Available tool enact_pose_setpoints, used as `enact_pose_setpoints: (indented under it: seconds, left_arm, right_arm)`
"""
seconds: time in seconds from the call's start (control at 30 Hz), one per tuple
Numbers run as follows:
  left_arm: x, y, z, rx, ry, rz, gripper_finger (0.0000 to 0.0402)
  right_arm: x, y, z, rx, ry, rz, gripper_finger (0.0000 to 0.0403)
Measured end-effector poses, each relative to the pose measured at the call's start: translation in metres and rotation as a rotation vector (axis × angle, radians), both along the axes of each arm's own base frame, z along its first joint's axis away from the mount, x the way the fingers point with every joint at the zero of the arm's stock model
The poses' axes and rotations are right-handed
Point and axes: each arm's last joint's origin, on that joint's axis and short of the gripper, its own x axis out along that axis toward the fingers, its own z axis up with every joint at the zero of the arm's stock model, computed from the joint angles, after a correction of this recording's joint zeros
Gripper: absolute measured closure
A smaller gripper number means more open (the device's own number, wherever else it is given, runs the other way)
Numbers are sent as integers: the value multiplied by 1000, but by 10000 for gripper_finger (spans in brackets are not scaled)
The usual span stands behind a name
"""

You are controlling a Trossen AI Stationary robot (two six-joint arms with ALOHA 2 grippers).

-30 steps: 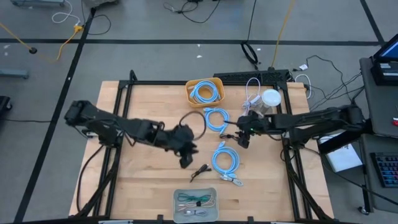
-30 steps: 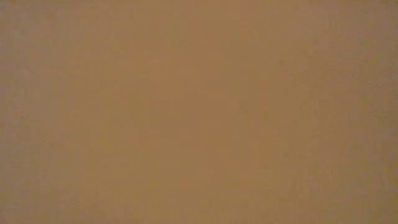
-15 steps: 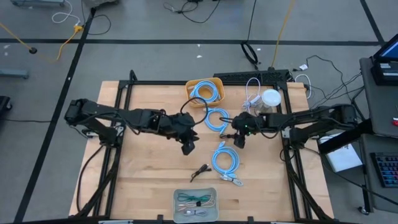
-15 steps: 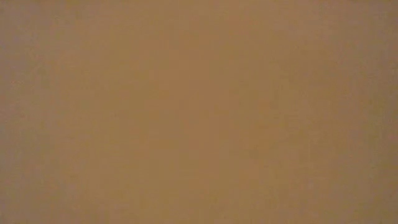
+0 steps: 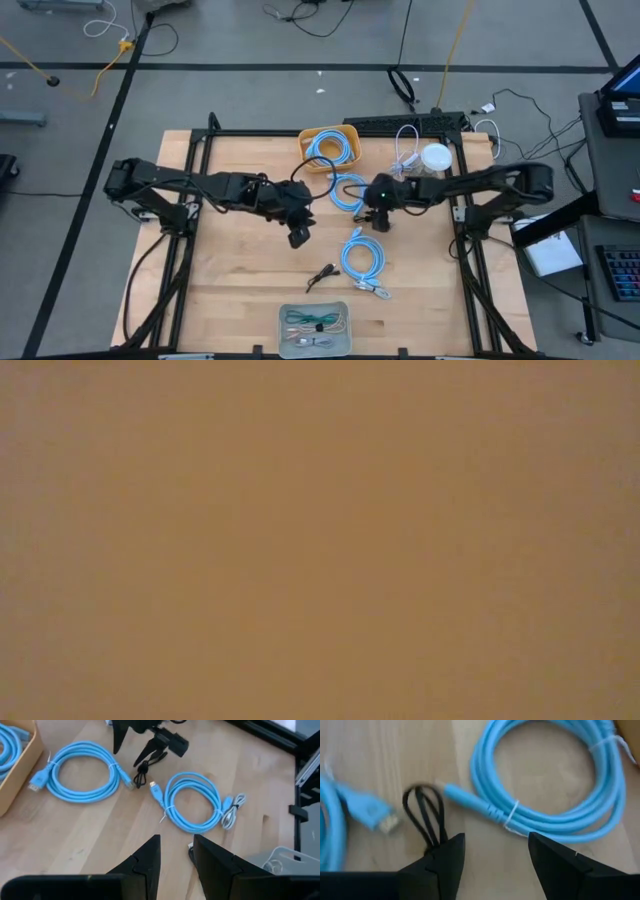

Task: Pick & Place USB Port
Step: Put the top HDMI cable into the yellow bin

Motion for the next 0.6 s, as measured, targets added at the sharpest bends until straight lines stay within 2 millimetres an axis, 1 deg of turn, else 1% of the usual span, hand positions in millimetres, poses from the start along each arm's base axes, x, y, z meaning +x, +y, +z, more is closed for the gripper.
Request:
enact_pose_setpoints:
  seconds: [0.13,0.23,0.3,0.37,0.5,0.6]
  left_arm:
    - [-2,-1,-1,-8,21,7,282]
    - [-3,-1,-3,-10,38,11,282]
    - [-4,-1,-3,-13,50,14,282]
    - [-4,-2,-4,-16,57,17,282]
    - [-5,-4,-4,-16,58,16,282]
    - [-5,-5,-4,-18,59,14,282]
  right_arm:
    - [6,1,2,-184,81,140,193]
    - [14,0,9,-299,66,217,193]
    - [18,-2,15,-332,51,245,193]
    - [22,-5,16,-351,58,269,193]
    - [21,-11,9,-363,139,306,193]
    - [21,-14,6,-354,167,306,193]
